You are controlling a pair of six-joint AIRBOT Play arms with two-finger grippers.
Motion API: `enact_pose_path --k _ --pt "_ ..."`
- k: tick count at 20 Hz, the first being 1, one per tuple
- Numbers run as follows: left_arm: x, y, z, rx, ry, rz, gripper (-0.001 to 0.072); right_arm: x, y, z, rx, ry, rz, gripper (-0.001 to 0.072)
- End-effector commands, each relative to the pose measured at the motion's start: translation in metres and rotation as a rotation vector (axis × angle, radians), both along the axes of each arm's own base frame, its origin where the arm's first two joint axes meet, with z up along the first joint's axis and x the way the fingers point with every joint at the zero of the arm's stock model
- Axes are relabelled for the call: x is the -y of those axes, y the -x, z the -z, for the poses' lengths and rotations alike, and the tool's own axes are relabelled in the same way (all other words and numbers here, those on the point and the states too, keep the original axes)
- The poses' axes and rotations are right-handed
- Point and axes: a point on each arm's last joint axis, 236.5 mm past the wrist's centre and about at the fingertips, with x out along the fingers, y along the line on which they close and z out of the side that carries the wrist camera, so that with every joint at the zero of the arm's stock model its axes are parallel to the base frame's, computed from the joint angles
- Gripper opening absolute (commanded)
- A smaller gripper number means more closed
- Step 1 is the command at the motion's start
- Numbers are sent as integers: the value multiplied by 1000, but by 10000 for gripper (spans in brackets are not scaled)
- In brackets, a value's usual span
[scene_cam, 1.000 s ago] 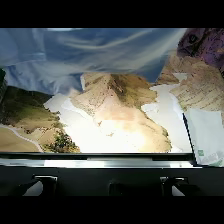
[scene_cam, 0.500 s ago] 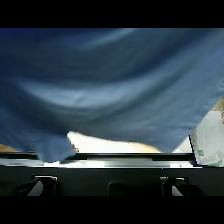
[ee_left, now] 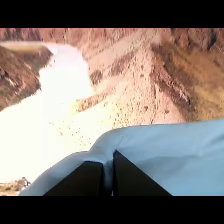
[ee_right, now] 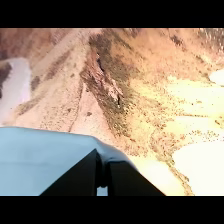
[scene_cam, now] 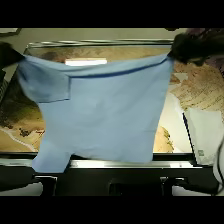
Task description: Fold the clothes and pants, and hang the long-sleeved shirts on hangers.
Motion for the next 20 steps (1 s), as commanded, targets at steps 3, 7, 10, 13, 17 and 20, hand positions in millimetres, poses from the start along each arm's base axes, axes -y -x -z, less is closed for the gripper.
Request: enact_pose_path --k 3,7,10,13,17,20 --pt "37 -72 213 -309 59 20 15 -4 -82 185 -206 -75 52 37" --pt "45 -77 276 -390 66 15 16 -22 -91 251 -306 -191 75 37" --pt "47 -77 284 -406 82 14 100 -26 -86 263 -348 -208 67 62" --pt "26 -74 260 -413 89 6 708 -26 -63 249 -411 -199 12 294" --pt "-40 -47 190 -405 99 -54 708 9 -6 201 -429 -32 -234 686" --pt "-90 -3 154 -430 114 -123 708 59 30 172 -457 34 -236 683"
